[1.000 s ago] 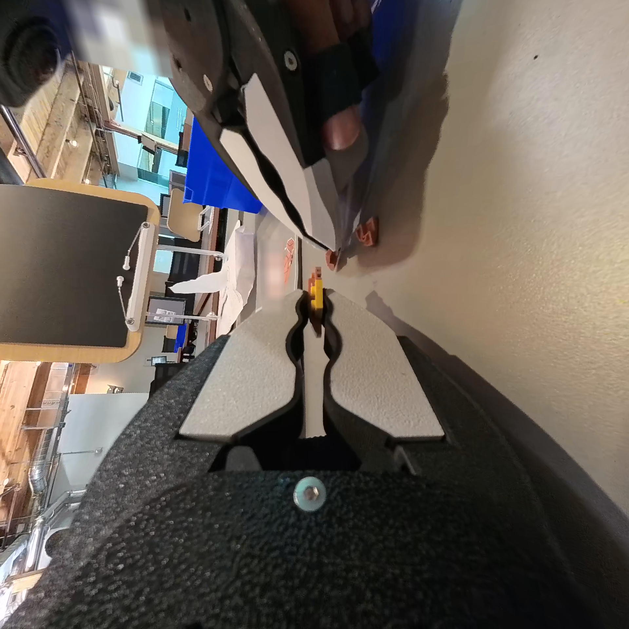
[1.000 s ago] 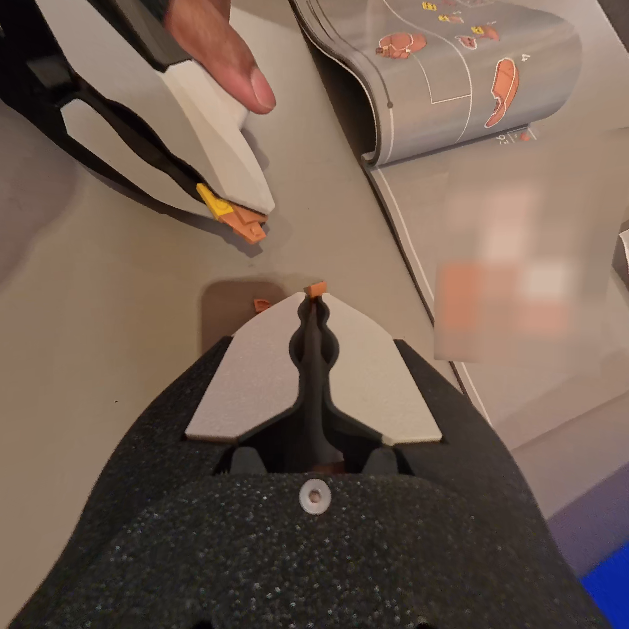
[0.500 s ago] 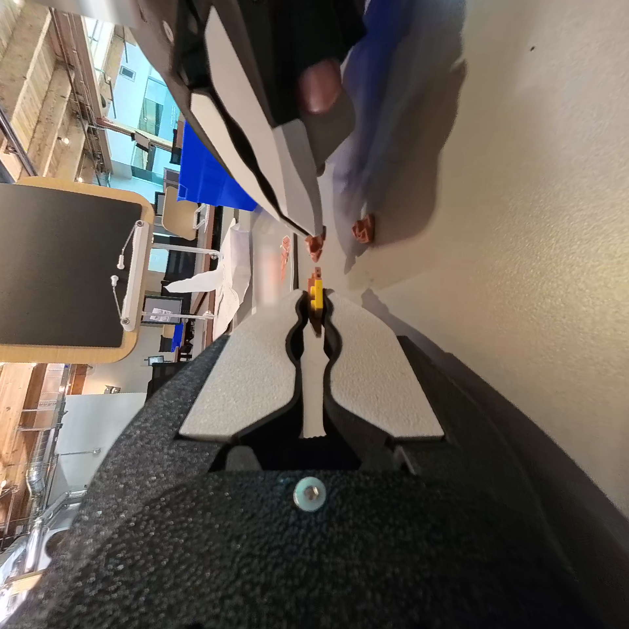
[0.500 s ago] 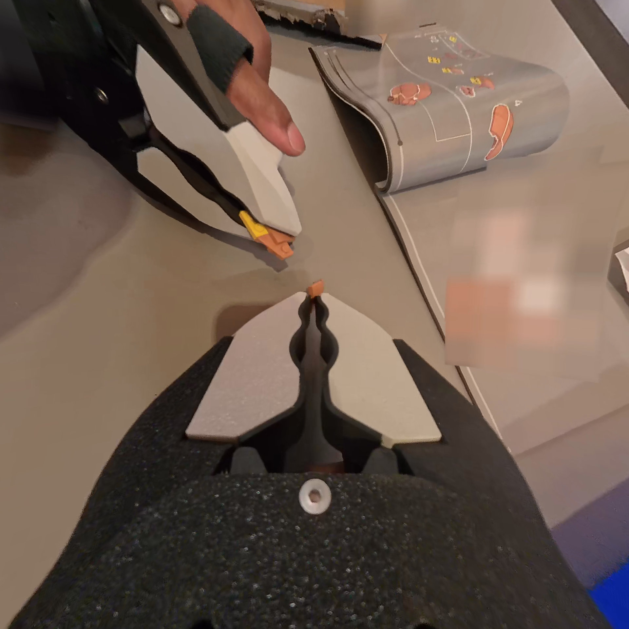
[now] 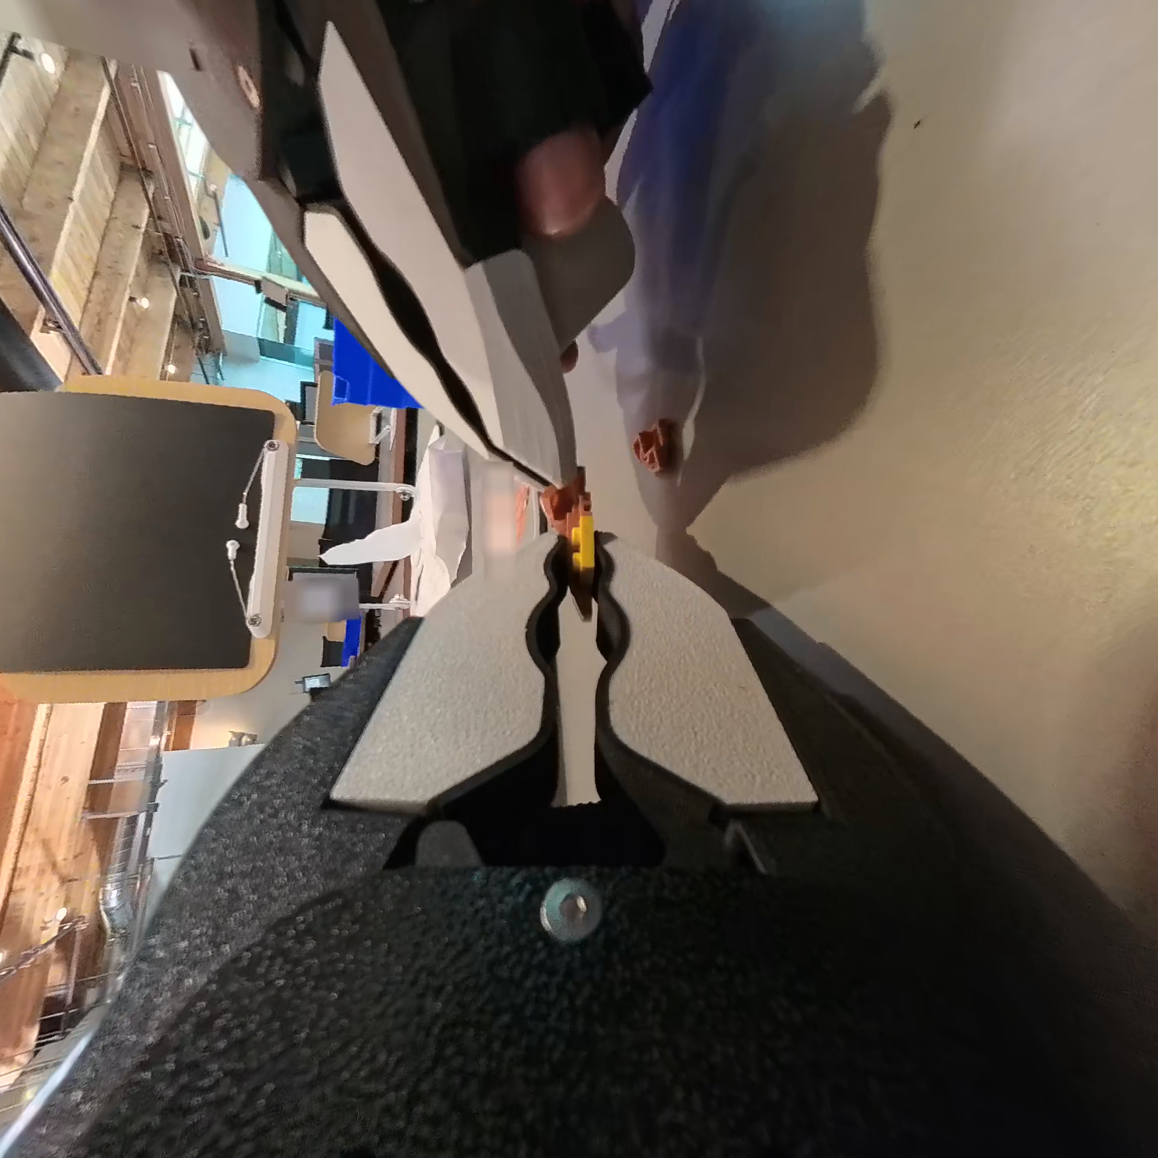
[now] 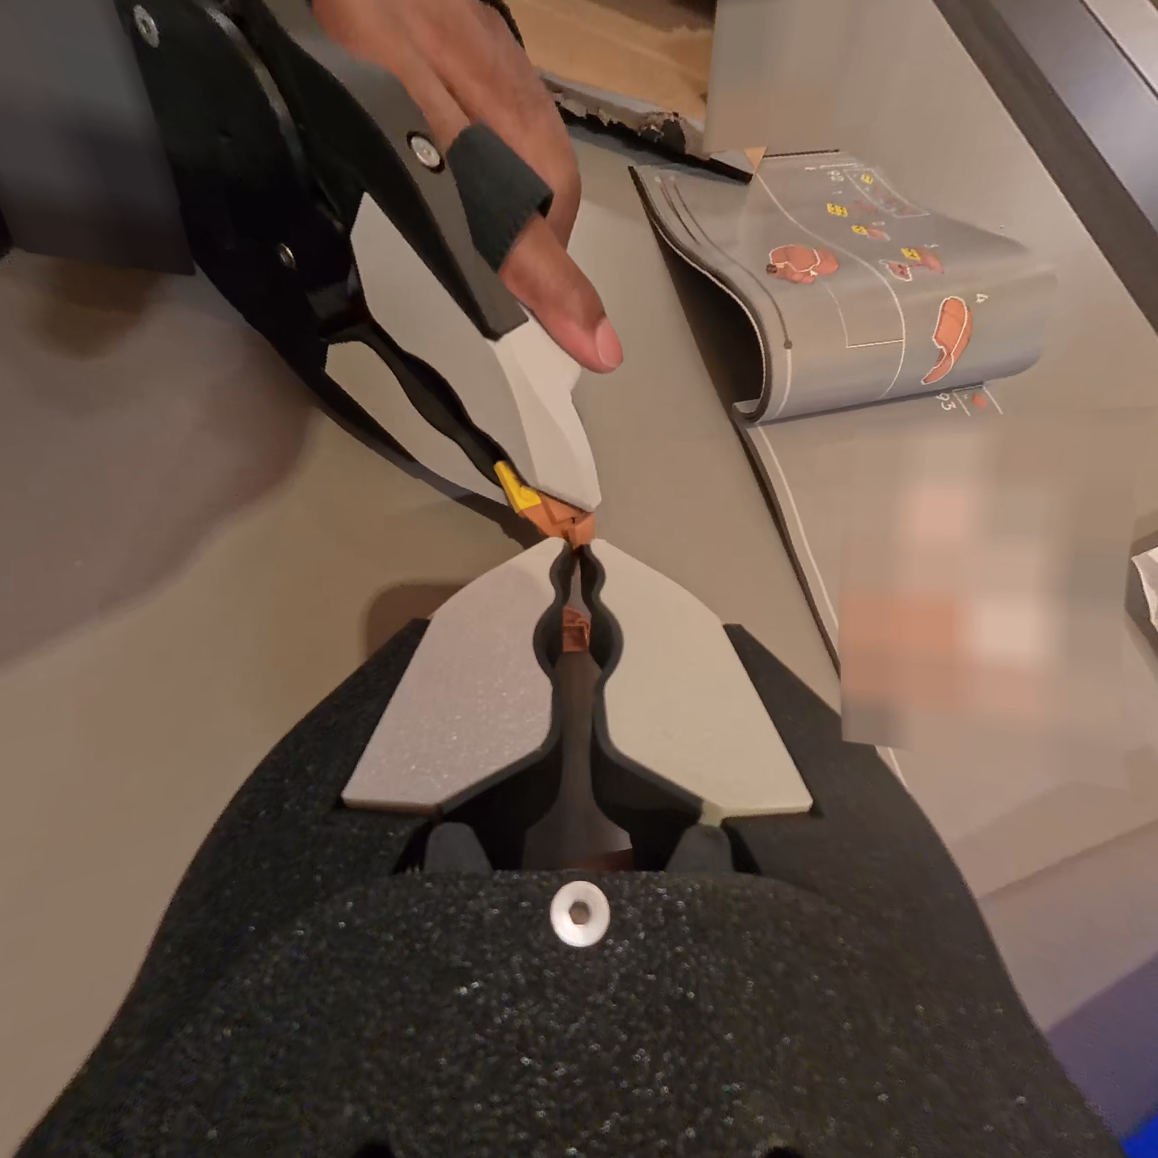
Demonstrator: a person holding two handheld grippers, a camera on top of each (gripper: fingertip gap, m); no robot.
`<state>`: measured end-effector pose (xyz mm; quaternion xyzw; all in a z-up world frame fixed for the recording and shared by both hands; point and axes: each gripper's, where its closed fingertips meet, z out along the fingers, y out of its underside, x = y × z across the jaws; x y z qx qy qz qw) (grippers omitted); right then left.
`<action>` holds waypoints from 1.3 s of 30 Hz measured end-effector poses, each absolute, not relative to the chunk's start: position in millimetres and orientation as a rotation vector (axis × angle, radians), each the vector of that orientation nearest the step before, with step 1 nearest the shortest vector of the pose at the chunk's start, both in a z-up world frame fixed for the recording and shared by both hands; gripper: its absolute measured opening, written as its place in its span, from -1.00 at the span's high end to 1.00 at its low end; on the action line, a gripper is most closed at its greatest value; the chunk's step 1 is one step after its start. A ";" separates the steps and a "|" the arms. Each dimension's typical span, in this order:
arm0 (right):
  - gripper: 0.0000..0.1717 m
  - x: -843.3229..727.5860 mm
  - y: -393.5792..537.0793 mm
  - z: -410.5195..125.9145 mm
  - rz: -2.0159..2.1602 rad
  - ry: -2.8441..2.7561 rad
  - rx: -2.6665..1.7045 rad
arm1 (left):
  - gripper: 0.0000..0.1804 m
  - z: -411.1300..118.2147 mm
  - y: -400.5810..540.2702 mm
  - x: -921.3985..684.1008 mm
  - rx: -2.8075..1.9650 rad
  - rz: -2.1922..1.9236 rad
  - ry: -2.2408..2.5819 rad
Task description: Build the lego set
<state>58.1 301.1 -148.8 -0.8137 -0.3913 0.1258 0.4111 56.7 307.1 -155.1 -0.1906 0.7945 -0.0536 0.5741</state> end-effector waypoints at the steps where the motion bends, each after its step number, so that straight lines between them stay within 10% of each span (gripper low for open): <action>1: 0.98 58.7 301.3 -149.3 0.306 -0.985 -2.050 | 0.93 -155.2 307.1 56.7 -0.442 -0.119 1.862; 39: 1.00 56.6 291.7 -136.7 0.135 -1.153 -1.930 | 0.93 -138.1 297.6 58.0 -0.271 -0.058 1.785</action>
